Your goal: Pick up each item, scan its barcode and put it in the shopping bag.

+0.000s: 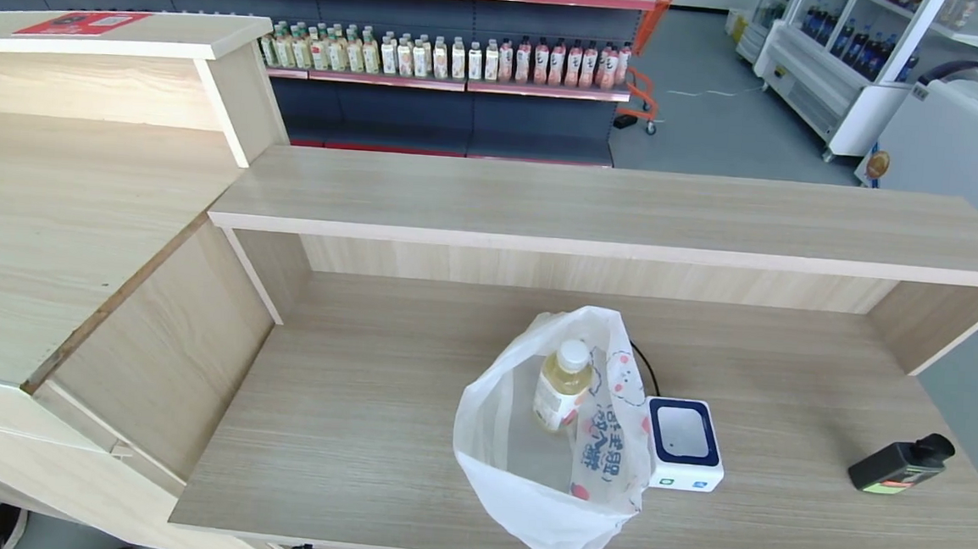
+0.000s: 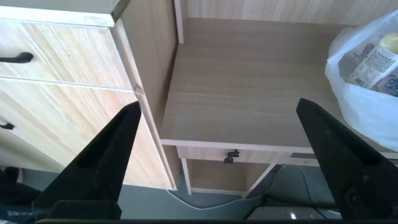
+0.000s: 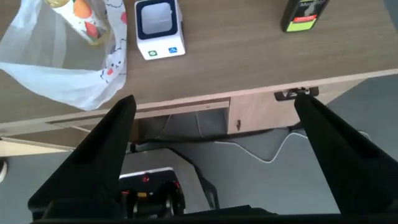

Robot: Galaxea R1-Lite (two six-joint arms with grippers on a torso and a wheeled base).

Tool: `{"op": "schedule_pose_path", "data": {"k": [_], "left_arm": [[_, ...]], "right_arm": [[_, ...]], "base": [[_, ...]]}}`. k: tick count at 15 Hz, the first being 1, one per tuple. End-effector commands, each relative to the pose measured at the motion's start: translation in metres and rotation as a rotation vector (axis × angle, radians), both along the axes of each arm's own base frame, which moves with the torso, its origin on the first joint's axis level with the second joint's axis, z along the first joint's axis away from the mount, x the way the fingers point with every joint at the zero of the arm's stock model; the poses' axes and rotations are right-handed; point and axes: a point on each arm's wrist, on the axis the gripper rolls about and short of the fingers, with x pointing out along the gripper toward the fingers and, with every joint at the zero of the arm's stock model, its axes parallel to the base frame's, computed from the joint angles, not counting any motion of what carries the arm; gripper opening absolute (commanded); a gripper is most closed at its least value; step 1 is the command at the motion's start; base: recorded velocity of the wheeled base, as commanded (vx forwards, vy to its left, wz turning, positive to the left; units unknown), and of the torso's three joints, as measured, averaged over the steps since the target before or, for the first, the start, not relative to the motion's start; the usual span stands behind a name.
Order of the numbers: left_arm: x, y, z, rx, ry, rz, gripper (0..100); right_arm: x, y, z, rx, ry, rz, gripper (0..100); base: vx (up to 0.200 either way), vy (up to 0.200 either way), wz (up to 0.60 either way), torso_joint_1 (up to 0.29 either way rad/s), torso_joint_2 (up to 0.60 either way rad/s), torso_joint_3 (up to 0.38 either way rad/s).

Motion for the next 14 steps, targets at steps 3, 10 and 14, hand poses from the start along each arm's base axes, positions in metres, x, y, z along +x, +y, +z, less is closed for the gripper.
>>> {"op": "schedule_pose_path", "data": {"k": [3,10,14], "left_arm": [[0.0000,0.0000,0.0000,-0.001,-0.001,0.001,100],[0.0000,0.0000,0.0000,-0.001,-0.001,0.001,100],[0.0000,0.0000,0.0000,-0.001,-0.001,-0.001,100]], "right_arm": [[-0.0070,-0.0001,-0.0010,0.002,-0.077,-0.001,100],[-0.0070,-0.0001,-0.0010,-0.001,-0.077,0.001,100],[-0.0070,-0.0001,-0.0010,-0.001,-0.077,0.001,100]], "base": [[0.000,-0.200,0.00,0.004,0.00,0.002],[0.000,-0.200,0.00,0.002,0.00,0.002],[0.000,-0.100,0.00,0.000,0.00,0.000]]}}
